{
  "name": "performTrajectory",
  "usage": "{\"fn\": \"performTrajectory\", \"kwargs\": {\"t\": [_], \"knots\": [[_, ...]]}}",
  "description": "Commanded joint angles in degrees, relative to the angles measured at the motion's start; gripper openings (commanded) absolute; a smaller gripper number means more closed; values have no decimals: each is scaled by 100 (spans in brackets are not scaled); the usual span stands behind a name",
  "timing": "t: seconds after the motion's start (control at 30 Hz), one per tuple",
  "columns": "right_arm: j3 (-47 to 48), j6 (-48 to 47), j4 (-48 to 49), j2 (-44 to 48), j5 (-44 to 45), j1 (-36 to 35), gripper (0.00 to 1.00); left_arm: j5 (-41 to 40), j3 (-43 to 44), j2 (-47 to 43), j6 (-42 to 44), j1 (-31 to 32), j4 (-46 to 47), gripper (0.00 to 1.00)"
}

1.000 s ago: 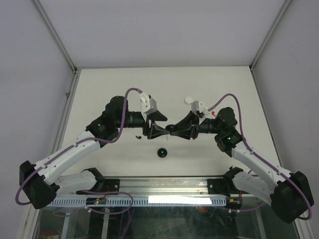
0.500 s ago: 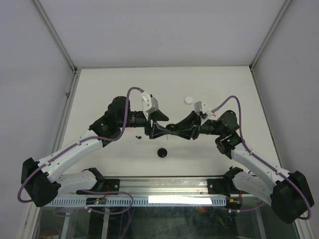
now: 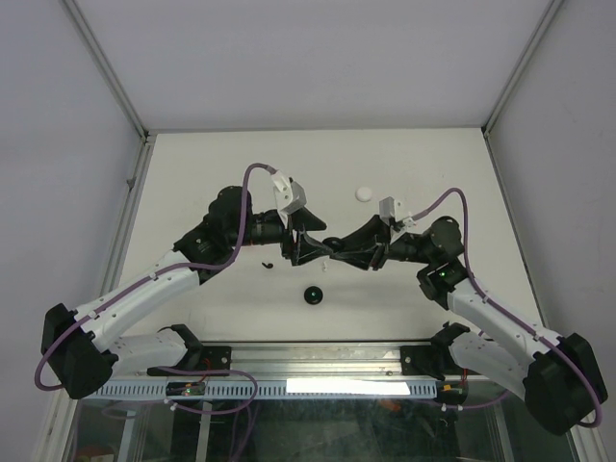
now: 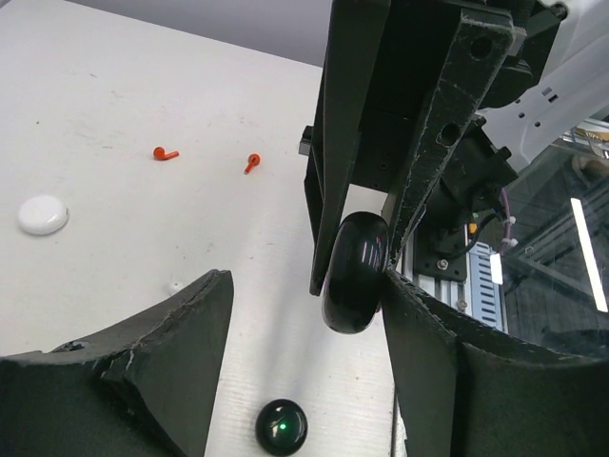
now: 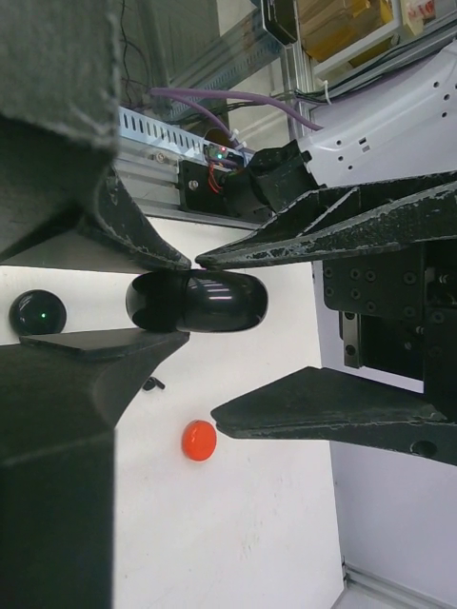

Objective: Insert the wireless bluetooth earbuds into the charging case
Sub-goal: Open the charging case.

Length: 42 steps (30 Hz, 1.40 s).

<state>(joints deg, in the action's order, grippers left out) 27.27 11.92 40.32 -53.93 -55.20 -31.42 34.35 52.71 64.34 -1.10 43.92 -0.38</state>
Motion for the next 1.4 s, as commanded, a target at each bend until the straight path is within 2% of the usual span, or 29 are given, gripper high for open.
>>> {"fn": "performTrajectory", "kwargs": {"t": [0.0,0.53,0.8,1.03,1.37], "knots": [[-38,-85,296,217,-22,-31,0,-481,69,-85,-306,14,435,64],[-76,-171,166,343,-64,-31,0,-941,-6,-301,-650,-178,517,74],[-68,-394,-192,389,330,-36,0,-1146,-44,-404,-687,-182,472,80],[-217,-812,-697,631,1295,-31,0,-2218,-63,-706,-1035,-182,-222,92],[-777,-912,-885,1204,2237,-30,0,-3843,-450,-851,-1967,-181,-1916,94]]}}
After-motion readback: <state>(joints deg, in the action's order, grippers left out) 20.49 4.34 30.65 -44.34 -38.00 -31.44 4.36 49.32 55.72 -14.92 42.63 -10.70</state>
